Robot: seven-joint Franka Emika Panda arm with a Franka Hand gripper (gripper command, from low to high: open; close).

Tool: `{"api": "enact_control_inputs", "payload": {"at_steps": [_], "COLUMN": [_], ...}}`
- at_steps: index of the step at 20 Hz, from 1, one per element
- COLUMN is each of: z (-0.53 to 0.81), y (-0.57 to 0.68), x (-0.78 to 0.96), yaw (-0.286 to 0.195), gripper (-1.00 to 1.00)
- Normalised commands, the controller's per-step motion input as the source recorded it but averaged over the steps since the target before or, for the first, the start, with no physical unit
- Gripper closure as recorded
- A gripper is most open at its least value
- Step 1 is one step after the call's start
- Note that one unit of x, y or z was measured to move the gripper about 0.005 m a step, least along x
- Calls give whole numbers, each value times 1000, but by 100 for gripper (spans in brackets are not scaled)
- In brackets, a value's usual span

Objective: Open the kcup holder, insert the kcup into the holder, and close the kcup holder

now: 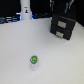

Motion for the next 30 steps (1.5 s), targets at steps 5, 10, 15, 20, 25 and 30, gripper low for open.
{"api": "enact_control_inputs", "payload": {"at_steps": [5, 10, 15, 20, 25, 30], "z": [-232, -273, -363, -403, -398, -353], "y": [633, 561, 404, 237, 137, 47], "x": [-134, -139, -76, -40, -172, -387], "yaw": [-149, -134, -112, -86, -54, -33], "gripper": [-100, -100, -100, -100, -100, -100]}}
